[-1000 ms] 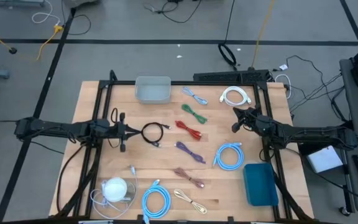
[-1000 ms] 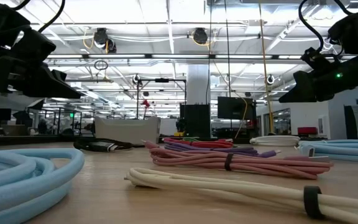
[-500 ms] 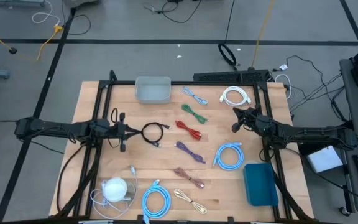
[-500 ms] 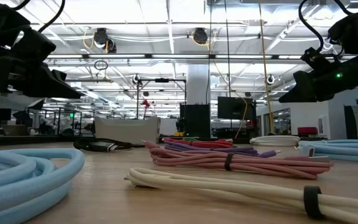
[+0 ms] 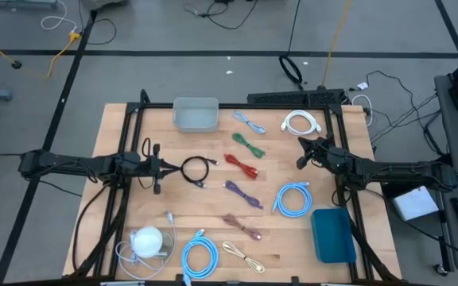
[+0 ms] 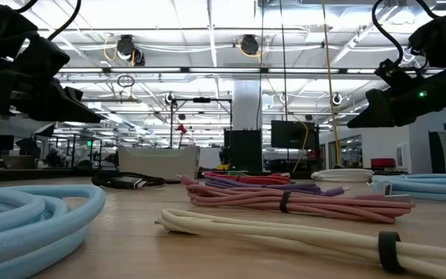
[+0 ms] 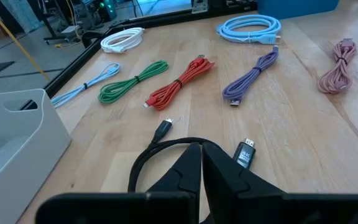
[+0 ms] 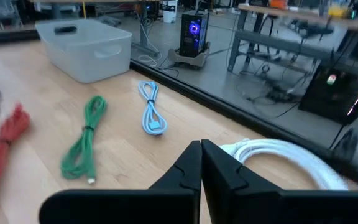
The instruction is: Pick & Place USB Port
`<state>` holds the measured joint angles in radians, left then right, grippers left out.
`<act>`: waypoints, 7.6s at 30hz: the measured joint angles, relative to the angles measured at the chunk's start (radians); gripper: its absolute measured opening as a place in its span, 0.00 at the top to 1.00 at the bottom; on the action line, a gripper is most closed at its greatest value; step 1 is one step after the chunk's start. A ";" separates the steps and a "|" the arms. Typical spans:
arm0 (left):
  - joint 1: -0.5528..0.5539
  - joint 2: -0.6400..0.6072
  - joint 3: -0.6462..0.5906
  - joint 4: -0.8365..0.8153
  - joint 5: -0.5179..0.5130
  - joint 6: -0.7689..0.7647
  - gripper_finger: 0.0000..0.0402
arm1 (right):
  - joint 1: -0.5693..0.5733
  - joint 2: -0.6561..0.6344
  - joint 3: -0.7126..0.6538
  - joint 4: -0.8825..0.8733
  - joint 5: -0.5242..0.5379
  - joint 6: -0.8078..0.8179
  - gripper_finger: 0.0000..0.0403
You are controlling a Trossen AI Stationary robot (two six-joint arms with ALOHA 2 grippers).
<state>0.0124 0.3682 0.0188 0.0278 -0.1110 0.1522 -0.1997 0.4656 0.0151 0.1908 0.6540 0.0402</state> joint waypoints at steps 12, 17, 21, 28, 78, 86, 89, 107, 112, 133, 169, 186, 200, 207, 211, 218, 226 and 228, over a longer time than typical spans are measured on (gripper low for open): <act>0.000 0.000 -0.001 0.022 -0.036 0.030 0.95 | 0.000 0.000 0.000 0.024 -0.002 -0.288 1.00; 0.000 0.000 -0.001 0.132 -0.073 0.007 0.95 | 0.000 0.000 0.000 0.030 -0.001 -0.371 1.00; 0.000 0.000 -0.001 0.397 -0.044 -0.145 0.95 | 0.000 0.000 0.000 0.030 -0.001 -0.374 1.00; 0.000 0.000 0.000 0.804 -0.046 -0.213 0.95 | 0.000 0.001 0.000 0.140 -0.160 0.025 1.00; 0.168 0.792 0.613 -0.231 -0.684 -0.179 0.47 | -0.151 0.831 0.666 0.127 0.156 -0.408 0.42; 0.203 0.714 0.523 0.004 -0.669 -0.239 0.48 | -0.145 0.916 0.652 0.284 0.140 -0.337 0.35; 0.203 0.699 0.485 0.076 -0.585 -0.188 0.48 | -0.124 0.916 0.653 0.312 0.037 -0.323 0.36; 0.201 0.697 0.464 0.104 -0.404 -0.068 0.48 | 0.015 1.027 0.917 -0.185 0.118 -0.368 0.45; 0.201 0.697 0.464 0.086 -0.403 -0.076 0.48 | -0.116 1.091 1.004 -0.284 -0.007 -0.258 0.45; 0.195 0.697 0.465 0.047 -0.354 -0.119 0.48 | -0.307 1.518 1.388 -0.486 -0.240 -0.263 0.45; 0.195 0.701 0.408 0.078 -0.316 -0.148 0.48 | -0.409 1.625 1.509 -0.733 -0.656 -0.148 0.45; 0.195 0.701 0.408 0.052 -0.306 -0.164 0.48 | -0.406 1.661 1.511 -0.646 -0.550 -0.188 0.50; 0.195 0.701 0.408 0.042 -0.304 -0.169 0.48 | -0.384 1.590 1.508 -0.691 -0.434 -0.139 0.48; 0.195 0.701 0.408 0.042 -0.304 -0.173 0.48 | -0.423 1.591 1.496 -0.700 -0.571 -0.130 0.42; 0.195 0.701 0.408 0.043 -0.291 -0.173 0.48 | -0.439 1.593 1.471 -0.709 -0.585 -0.139 0.41; 0.195 0.701 0.408 0.044 -0.289 -0.174 0.48 | -0.503 1.584 1.383 -0.618 -0.720 -0.119 0.40; 0.195 0.701 0.408 0.045 -0.289 -0.175 0.48 | -0.513 1.584 1.326 -0.599 -0.683 -0.128 0.58; 0.195 0.701 0.408 0.050 -0.289 -0.175 0.48 | -0.507 1.585 1.326 -0.601 -0.683 -0.128 0.68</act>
<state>0.2070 1.0691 0.4267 0.0776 -0.4004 -0.0223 -0.7072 2.0502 1.3415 -0.4098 -0.0285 -0.0881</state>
